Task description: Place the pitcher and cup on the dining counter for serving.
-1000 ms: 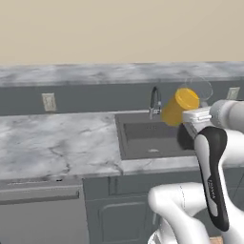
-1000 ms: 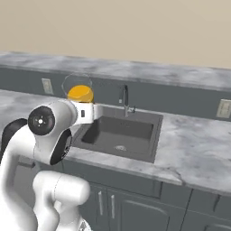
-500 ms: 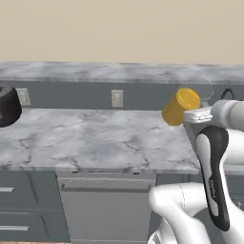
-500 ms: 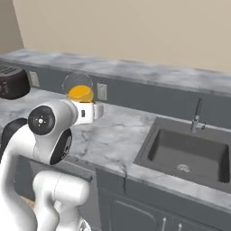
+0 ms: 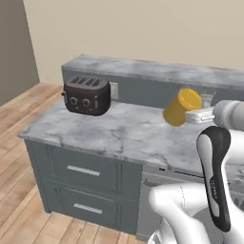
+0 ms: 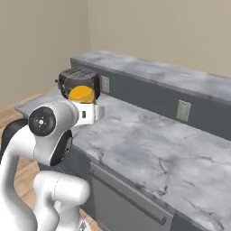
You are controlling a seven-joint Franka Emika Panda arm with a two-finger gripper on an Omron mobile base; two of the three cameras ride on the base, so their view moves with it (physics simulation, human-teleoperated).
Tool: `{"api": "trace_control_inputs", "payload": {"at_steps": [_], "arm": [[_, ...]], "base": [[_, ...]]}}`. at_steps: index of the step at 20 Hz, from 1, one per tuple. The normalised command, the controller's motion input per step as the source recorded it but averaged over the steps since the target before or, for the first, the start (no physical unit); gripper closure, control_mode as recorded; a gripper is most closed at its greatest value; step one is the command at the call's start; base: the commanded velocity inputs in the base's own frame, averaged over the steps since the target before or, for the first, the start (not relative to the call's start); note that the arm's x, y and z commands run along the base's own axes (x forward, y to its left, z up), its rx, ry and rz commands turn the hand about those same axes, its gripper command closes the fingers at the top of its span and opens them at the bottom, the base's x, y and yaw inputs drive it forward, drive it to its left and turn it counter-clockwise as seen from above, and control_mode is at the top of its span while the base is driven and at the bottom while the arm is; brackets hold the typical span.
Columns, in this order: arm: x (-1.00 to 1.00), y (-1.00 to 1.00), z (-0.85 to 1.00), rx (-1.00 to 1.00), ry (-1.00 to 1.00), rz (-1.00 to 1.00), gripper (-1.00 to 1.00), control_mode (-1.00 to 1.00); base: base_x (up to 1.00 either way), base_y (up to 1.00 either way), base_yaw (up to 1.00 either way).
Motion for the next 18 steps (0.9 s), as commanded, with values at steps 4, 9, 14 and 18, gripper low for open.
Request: {"api": "trace_control_inputs", "payload": {"at_steps": [4, 9, 14, 18], "arm": [[0.00, 0.00, 0.00, 0.00, 0.00, 0.00, 1.00, 1.00], [0.00, 0.00, 0.00, 0.00, 0.00, 0.00, 1.00, 1.00], [0.00, 0.00, 0.00, 0.00, 0.00, 0.00, 1.00, 1.00], [0.00, 0.00, 0.00, 0.00, 0.00, 0.00, 1.00, 1.00]], "base": [[0.06, 1.00, 0.52], [0.22, 1.00, 0.47], [0.81, 1.00, 0.33], [1.00, 1.00, 0.18]]}}
